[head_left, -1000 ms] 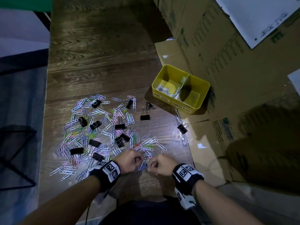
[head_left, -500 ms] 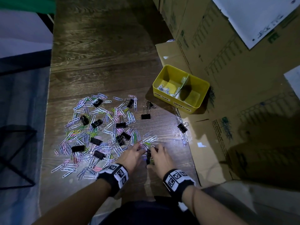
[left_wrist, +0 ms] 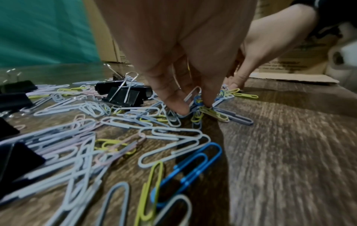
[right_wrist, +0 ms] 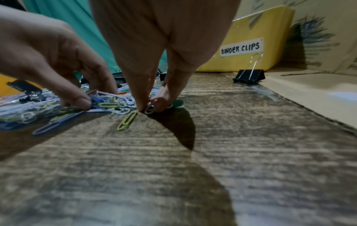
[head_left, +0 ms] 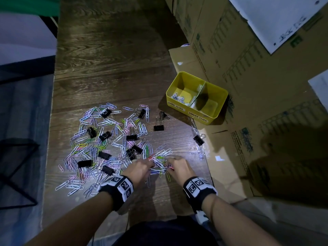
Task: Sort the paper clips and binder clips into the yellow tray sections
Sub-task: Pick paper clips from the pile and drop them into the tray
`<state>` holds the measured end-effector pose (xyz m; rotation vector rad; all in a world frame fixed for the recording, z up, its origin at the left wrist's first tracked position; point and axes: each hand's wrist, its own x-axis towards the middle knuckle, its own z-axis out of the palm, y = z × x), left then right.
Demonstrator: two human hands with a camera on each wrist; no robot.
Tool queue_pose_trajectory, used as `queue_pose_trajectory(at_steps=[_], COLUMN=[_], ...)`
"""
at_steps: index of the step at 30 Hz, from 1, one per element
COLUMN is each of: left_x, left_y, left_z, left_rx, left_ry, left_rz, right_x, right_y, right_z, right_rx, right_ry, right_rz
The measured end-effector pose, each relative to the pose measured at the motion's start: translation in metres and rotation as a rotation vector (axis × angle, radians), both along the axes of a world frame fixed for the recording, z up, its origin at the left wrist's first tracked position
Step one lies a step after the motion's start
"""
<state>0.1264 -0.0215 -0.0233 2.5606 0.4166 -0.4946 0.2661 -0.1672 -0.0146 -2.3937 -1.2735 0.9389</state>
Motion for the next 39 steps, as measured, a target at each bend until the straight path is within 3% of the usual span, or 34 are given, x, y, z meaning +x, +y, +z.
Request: queue_pose_trajectory(at_steps=[9, 13, 16, 20, 23, 28, 31, 34, 36, 39], left_x=[0.003, 0.006, 0.013, 0.036, 0.07, 0.155, 0.209, 0.248, 0.262, 0.266], left_y=[-0.009, 0.009, 0.027, 0.05, 0.07, 0.097, 0.103, 0.102, 0.1, 0.098], left_z=[0.001, 0.014, 0.037, 0.082, 0.116, 0.145, 0.135, 0.118, 0.108, 0.097], left_rx=[0.125, -0.039, -0.216, -0.533, -0.637, -0.748, -0.709, -0.487, -0.287, -0.199], left_ry=[-0.004, -0.041, -0.053, 0.063, -0.096, -0.32, -0.365, -0.318, -0.248, -0.169], left_rz=[-0.058, 0.026, 0.115, 0.353, 0.474, 0.432, 0.436, 0.372, 0.32, 0.291], right_x=[0.005, 0.019, 0.032, 0.048, 0.062, 0.091, 0.114, 0.14, 0.157, 0.183], right_y=[0.008, 0.012, 0.011, 0.009, 0.012, 0.03, 0.047, 0.066, 0.078, 0.097], right_z=[-0.005, -0.003, 0.004, 0.028, 0.053, 0.095, 0.111, 0.125, 0.131, 0.126], right_rx=[0.007, 0.052, 0.151, 0.352, 0.514, 0.821, 0.921, 0.987, 0.977, 0.883], right_ry=[0.003, 0.082, 0.237, 0.511, 0.632, 0.665, 0.616, 0.585, 0.524, 0.422], right_rz=[0.008, -0.088, -0.267, -0.53, -0.673, -0.76, -0.75, -0.772, -0.766, -0.737])
